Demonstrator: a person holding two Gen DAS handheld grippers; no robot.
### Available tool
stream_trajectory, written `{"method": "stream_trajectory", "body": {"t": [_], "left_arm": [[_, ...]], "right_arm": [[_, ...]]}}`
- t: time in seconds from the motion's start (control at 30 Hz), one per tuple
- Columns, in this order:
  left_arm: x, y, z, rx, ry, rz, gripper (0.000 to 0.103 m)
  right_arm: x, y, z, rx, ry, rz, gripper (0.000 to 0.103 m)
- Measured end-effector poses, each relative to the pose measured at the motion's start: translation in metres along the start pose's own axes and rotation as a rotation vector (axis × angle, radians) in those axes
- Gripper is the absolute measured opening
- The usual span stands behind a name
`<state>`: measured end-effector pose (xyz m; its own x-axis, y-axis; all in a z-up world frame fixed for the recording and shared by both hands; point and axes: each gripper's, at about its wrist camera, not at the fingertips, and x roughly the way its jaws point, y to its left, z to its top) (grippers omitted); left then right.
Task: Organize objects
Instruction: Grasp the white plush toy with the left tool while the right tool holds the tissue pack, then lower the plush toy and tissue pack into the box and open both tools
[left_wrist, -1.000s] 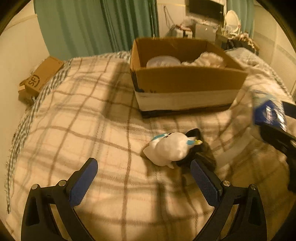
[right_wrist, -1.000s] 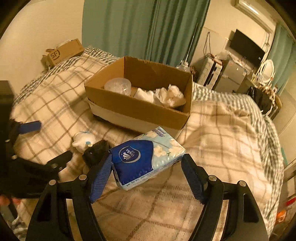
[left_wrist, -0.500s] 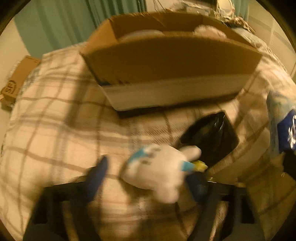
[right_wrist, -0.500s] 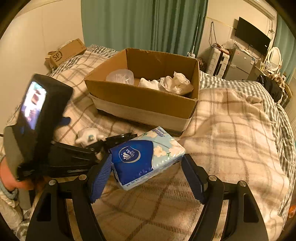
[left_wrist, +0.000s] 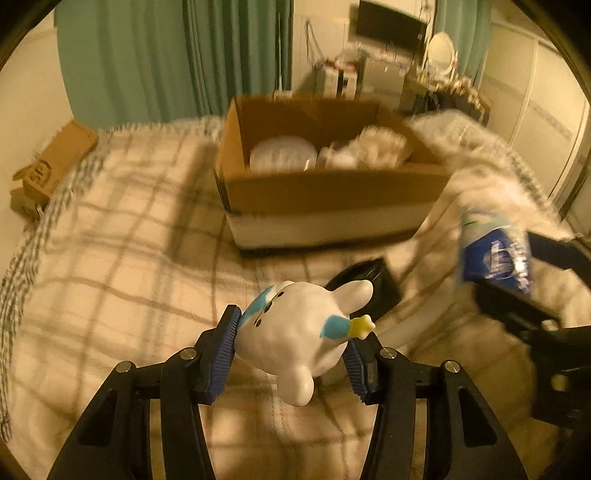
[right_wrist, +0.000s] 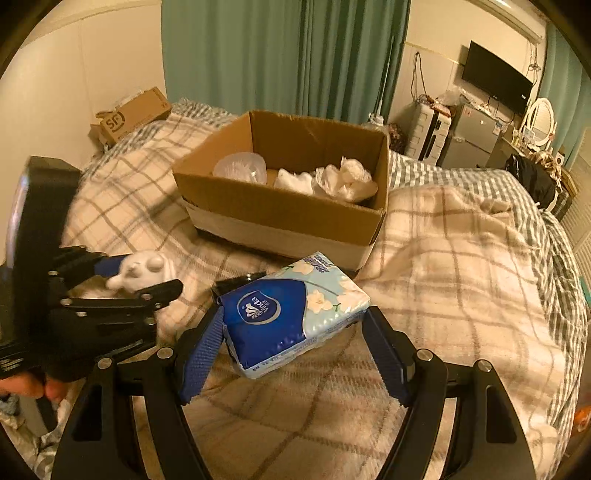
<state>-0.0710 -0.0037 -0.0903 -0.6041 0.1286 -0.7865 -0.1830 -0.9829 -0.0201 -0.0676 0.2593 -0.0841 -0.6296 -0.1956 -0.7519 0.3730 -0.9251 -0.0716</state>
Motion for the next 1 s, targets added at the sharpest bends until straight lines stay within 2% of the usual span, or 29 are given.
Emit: {"method": "stream_trajectory", "body": {"t": [0.27,0.4,0.53,0.73,0.87,1.0], "left_arm": [[-0.061,-0.009,0.04,0.021,-0.154,-0.013,0.053],[-0.079,-0.004,0.067,0.025,-0.213,-0.019,0.053],[-0.084,-0.002,0.097,0.027,-0.257,-0.014,0.053],[-0.059,0.001,0.14,0.038,-0.28,-0.004,0.053],[-0.021,0.002,0.162,0.034,-0.247,-0.005,0.053],[0.021,0.006,0.17,0.013,-0.196,-0.006,0.053]], "right_arm": [[-0.06,-0.005,0.031,-0.014,-0.143,-0.028,0.075],[-0.08,-0.013,0.061,-0.029,-0.203,-0.04,0.075],[-0.083,-0.022,0.099,-0.028,-0.238,-0.033,0.075],[-0.058,-0.036,0.151,-0.017,-0.249,-0.035,0.075],[-0.03,-0.044,0.174,-0.015,-0.226,-0.042,0.075],[0.01,-0.052,0.186,-0.002,-0.184,-0.044,0.074]]}}
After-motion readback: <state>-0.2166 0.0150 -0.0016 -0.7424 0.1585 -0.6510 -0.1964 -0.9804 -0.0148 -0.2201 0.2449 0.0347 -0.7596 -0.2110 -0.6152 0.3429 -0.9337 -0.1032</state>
